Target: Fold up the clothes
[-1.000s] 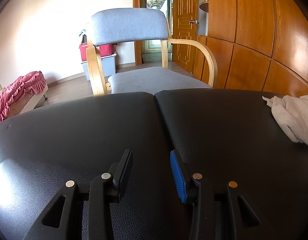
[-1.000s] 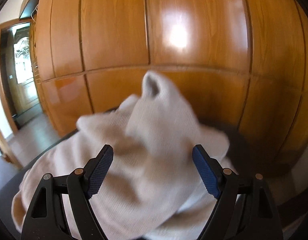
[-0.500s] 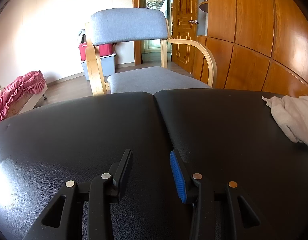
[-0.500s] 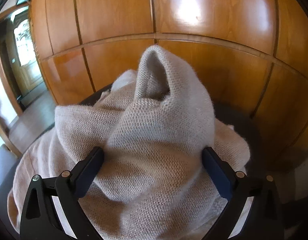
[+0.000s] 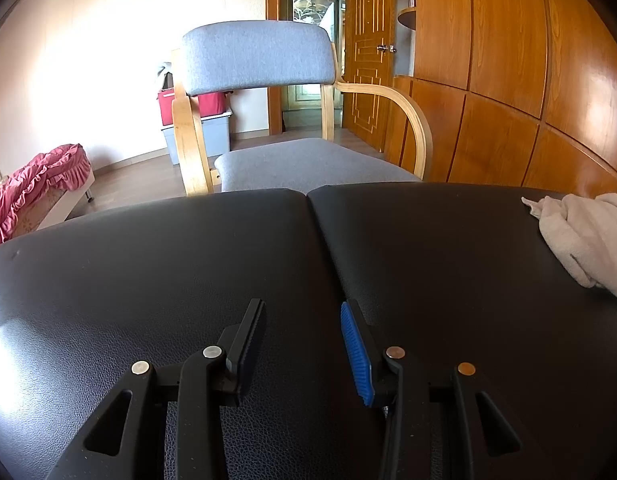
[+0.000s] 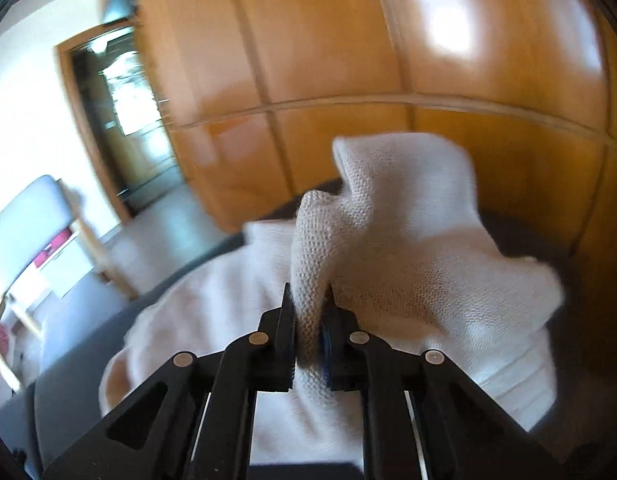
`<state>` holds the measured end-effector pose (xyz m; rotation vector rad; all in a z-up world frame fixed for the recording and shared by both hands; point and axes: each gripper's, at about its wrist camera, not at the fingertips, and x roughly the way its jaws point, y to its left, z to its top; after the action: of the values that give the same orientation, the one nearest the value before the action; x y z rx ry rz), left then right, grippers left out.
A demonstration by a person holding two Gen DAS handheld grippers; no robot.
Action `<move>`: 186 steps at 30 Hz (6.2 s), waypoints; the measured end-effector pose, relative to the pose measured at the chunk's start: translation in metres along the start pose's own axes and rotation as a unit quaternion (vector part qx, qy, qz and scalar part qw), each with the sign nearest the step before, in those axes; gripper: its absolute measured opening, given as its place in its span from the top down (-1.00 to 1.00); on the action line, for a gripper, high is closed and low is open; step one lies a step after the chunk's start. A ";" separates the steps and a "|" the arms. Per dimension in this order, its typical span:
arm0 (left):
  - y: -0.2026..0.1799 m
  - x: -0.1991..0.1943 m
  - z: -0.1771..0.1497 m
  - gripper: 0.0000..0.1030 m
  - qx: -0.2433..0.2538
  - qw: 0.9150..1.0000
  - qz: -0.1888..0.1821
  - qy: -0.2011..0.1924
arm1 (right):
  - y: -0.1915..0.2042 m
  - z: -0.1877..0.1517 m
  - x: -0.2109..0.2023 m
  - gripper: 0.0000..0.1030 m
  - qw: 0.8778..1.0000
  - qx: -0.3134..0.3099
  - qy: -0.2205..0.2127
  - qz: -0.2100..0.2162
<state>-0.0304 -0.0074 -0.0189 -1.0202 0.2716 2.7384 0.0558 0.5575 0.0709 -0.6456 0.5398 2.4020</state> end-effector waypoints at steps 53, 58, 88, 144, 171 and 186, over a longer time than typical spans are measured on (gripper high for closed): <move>-0.268 0.075 0.151 0.87 0.288 0.932 -0.221 0.001 | -0.008 -0.146 -0.017 -0.83 0.960 0.252 -0.042 0.118; -0.214 0.057 0.212 0.89 0.171 0.944 -0.280 -0.034 | -0.019 -0.147 -0.026 -0.83 0.951 0.278 -0.075 0.113; 0.034 0.059 0.163 0.64 -0.017 0.973 -0.231 0.014 | 0.123 -0.137 -0.049 -0.83 0.987 0.004 0.002 0.158; 0.113 -0.053 0.078 0.89 -0.093 0.986 -0.132 -0.037 | 0.135 -0.156 0.026 -0.83 0.966 0.016 0.133 0.223; 0.221 -0.140 -0.026 0.63 -0.149 0.987 -0.031 -0.042 | 0.274 -0.195 -0.036 -0.83 0.919 -0.252 0.166 0.253; -0.067 -0.098 -0.004 0.58 0.183 0.933 -0.306 0.053 | 0.282 -0.192 -0.035 -0.83 0.906 -0.214 0.224 0.289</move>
<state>0.0617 0.0434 0.0368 -0.9477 0.3861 1.9846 -0.0355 0.2342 0.0000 -1.4226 0.4215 2.9775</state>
